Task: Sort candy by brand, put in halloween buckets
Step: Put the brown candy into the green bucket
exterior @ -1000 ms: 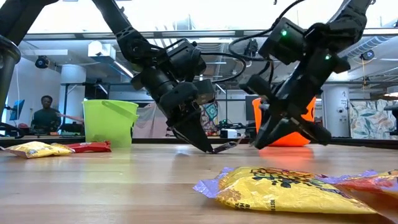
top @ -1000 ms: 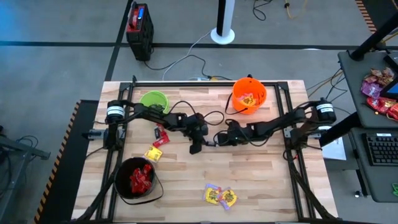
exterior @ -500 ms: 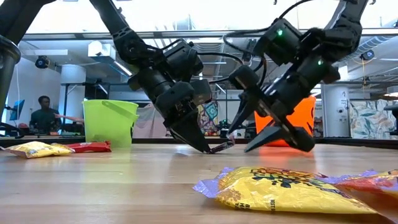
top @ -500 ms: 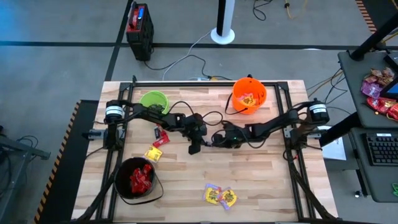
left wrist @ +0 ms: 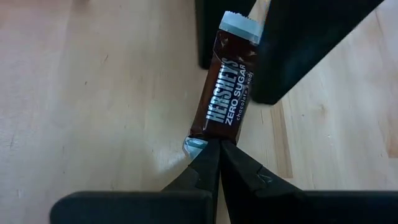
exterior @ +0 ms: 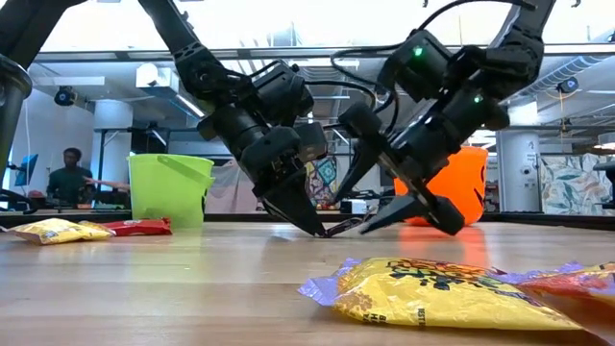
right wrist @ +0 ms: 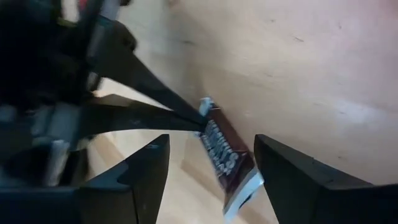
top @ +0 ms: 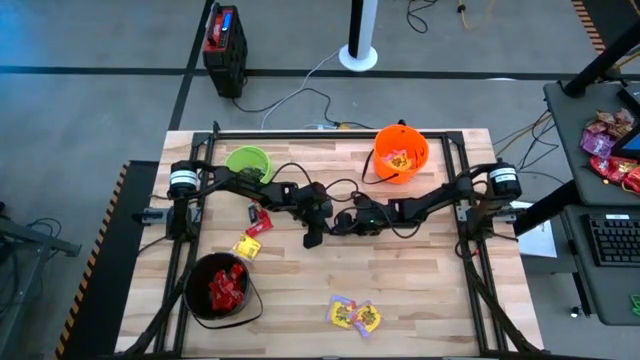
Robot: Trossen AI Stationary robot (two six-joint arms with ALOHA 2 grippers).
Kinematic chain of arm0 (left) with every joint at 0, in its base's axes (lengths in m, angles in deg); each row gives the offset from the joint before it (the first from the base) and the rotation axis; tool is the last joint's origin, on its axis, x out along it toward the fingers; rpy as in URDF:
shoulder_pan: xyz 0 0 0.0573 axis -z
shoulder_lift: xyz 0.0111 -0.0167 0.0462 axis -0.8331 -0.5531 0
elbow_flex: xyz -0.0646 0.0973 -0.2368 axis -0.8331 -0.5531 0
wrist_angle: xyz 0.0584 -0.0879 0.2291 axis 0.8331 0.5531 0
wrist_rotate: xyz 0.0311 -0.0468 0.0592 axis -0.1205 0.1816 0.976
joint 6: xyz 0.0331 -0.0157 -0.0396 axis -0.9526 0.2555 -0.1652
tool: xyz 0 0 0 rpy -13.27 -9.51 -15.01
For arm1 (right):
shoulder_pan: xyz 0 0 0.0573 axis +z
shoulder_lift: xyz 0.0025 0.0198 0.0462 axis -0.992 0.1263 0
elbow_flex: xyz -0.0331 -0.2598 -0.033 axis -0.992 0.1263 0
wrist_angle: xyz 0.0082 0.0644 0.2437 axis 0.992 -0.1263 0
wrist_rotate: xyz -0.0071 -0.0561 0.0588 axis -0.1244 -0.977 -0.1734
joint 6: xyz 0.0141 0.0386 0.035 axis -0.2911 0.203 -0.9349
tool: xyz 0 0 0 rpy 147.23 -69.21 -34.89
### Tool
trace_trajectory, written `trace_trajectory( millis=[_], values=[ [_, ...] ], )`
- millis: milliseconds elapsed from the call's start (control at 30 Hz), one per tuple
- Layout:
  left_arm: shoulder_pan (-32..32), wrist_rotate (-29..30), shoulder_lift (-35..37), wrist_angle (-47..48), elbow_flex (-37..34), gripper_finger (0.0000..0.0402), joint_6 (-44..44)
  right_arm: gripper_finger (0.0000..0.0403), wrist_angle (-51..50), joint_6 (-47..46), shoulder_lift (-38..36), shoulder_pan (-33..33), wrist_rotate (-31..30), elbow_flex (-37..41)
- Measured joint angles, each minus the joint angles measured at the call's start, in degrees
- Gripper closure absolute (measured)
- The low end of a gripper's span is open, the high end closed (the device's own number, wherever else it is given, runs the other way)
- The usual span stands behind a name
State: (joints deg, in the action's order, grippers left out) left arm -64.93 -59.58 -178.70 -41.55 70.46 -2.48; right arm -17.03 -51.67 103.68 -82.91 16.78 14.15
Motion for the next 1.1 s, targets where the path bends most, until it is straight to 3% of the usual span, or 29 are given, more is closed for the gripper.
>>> trace_trajectory(
  millis=[300,733,933,1100],
  values=[
    [0.0,-0.2,0.0,-0.3,-0.2,0.0401,-0.2,0.0215,-0.3,-0.2,3.3,0.0,0.1,-2.1],
    [0.0,-0.2,0.0,-0.7,-0.3,0.0401,-0.1,0.0379,-1.1,0.6,3.0,0.5,1.1,-2.1],
    [-0.7,-3.7,2.7,1.2,-0.3,0.0402,1.3,0.0382,-1.6,3.1,2.0,0.5,1.8,-2.0],
    [-2.8,-6.6,10.4,7.5,-0.2,0.0401,-0.3,0.0383,-4.1,6.3,-1.6,0.5,2.0,-1.9]
  ],
)
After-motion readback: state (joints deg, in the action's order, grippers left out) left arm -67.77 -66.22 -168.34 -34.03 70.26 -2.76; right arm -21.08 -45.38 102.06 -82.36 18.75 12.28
